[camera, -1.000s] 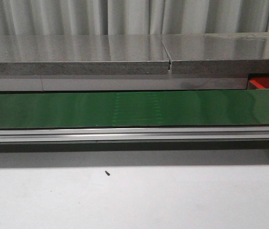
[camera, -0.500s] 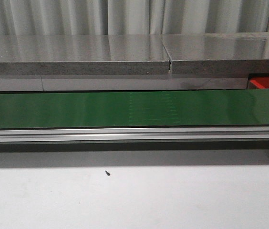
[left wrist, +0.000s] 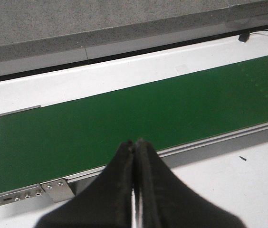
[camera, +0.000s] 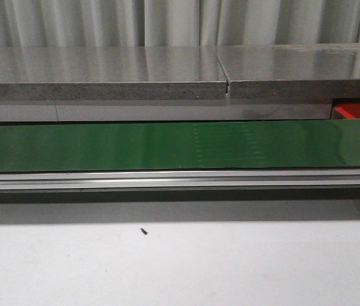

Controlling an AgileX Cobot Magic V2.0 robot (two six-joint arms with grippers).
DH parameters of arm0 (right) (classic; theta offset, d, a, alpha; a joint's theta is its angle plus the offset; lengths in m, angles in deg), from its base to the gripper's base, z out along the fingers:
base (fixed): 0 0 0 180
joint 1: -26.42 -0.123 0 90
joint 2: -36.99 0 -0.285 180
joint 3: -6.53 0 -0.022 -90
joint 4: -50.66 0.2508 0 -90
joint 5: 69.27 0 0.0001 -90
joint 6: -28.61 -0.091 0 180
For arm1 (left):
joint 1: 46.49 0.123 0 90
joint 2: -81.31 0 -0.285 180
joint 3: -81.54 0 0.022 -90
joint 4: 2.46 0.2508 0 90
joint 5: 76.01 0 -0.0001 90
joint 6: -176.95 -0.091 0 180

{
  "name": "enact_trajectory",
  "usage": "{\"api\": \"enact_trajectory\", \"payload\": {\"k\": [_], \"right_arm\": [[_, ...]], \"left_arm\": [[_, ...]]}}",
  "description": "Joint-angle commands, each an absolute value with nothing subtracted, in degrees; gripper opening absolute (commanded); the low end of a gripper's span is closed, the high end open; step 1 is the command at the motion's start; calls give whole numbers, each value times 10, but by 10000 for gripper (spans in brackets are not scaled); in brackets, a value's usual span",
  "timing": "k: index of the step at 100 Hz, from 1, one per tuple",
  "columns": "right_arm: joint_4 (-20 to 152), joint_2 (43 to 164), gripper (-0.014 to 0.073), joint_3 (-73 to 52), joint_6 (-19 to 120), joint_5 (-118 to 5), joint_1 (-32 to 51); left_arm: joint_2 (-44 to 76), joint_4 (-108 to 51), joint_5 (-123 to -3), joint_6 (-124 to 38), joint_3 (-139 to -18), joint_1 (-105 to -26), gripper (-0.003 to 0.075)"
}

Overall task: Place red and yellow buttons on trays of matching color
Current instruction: 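Carry the red button into the red tray and open the right gripper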

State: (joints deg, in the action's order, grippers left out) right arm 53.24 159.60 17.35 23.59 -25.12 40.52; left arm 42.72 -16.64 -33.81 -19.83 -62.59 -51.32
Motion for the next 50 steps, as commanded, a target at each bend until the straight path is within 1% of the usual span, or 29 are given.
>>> {"api": "enact_trajectory", "payload": {"k": [1,16,28,42,50], "right_arm": [[534,1568,125,186,237,-271,408],[534,1568,272,188,237,-272,408],[534,1568,363,188,237,-275,408],[531,1568,425,188,237,-276,408],[530,1568,435,188,237,-277,408]], "left_arm": [[426,-175,-379,-199,-641,-519,-19],[426,-175,-379,-199,-641,-519,-19],[426,-175,-379,-199,-641,-519,-19],[426,-175,-379,-199,-641,-519,-19],[426,-175,-379,-199,-641,-519,-19]]}}
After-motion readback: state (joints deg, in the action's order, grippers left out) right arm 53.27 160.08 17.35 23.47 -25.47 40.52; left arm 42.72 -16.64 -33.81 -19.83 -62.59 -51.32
